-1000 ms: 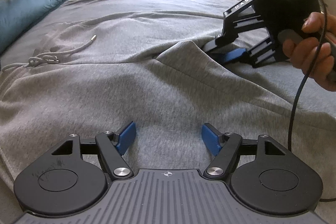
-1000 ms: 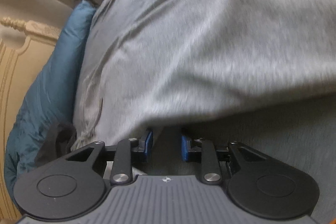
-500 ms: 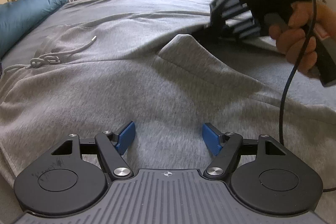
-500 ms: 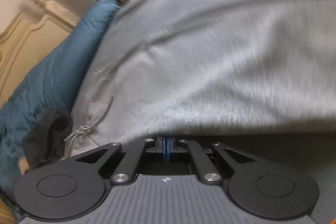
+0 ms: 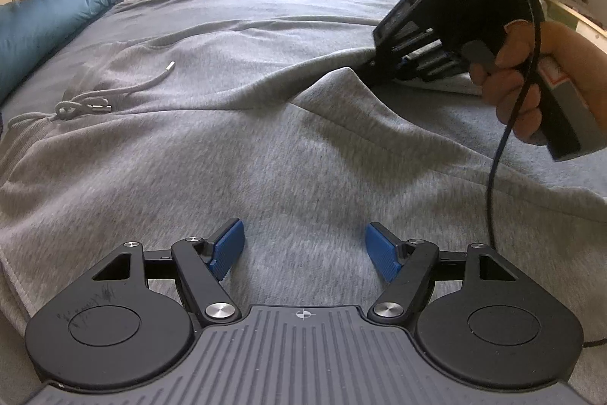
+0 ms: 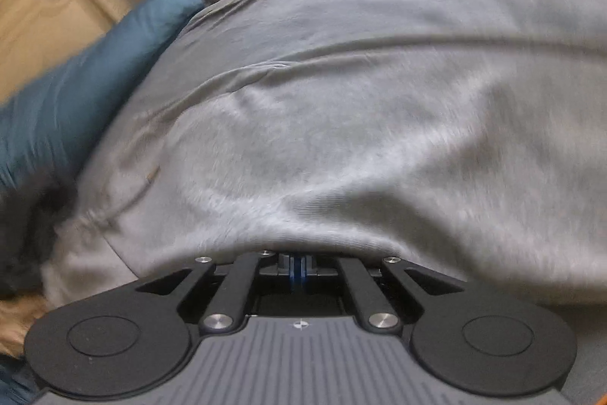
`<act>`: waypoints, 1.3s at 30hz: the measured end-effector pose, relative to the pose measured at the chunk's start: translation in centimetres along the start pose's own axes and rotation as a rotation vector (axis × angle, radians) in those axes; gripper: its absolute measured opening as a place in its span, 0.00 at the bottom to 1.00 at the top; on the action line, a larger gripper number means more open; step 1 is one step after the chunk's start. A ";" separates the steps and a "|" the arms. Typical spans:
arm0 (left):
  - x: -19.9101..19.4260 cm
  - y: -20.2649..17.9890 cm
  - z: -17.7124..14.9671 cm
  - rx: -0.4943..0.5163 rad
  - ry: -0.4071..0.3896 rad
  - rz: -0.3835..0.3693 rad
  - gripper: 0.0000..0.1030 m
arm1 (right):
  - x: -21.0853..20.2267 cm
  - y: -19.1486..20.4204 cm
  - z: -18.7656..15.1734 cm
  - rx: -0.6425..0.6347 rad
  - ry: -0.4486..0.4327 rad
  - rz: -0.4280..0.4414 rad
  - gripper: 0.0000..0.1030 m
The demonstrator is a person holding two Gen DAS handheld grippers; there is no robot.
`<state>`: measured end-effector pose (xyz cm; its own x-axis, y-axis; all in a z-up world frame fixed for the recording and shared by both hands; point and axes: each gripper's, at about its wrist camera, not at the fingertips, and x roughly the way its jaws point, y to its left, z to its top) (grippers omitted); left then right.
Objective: Fold clothes
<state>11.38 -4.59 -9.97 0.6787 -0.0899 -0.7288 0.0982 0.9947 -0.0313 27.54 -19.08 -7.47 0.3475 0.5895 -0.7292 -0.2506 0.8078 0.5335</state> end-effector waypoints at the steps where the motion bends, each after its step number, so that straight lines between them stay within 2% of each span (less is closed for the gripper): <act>1: 0.0 0.0 0.0 -0.001 0.002 0.000 0.70 | 0.1 -0.5 -0.1 0.043 0.020 0.020 0.00; 6: -0.2 0.3 0.1 -0.019 0.011 -0.004 0.70 | -0.1 -0.4 -1.4 0.101 0.106 0.073 0.00; 11: -0.3 0.4 0.1 -0.028 0.015 0.004 0.70 | -1.2 -0.7 -2.1 0.161 0.123 0.125 0.00; 14: -0.3 0.4 0.1 -0.029 0.017 0.009 0.70 | -0.6 -0.8 -3.2 0.131 0.149 0.099 0.00; 19: -0.3 0.4 0.1 -0.030 0.020 0.015 0.70 | -2.1 -0.7 -2.9 0.108 0.104 0.115 0.00; 23: -0.4 0.6 0.2 -0.046 0.027 0.014 0.71 | -5.3 -0.8 -2.3 0.064 0.045 0.097 0.05; 25: -0.4 0.6 0.3 -0.052 0.031 0.015 0.71 | -6.9 -1.2 -2.4 0.077 0.022 0.097 0.14; 32: -1.1 0.8 0.4 -0.065 0.024 0.019 0.72 | -14.5 -3.9 -5.0 0.142 -0.076 0.100 0.14; 39: -2.0 0.0 0.5 -0.042 0.003 0.023 0.74 | -19.8 -5.4 -10.3 0.115 -0.029 0.039 0.14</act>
<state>10.40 -4.49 -8.18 0.6783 -0.0669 -0.7317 0.0520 0.9977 -0.0430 12.72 -35.12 -0.29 0.3655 0.6186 -0.6955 -0.1598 0.7778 0.6078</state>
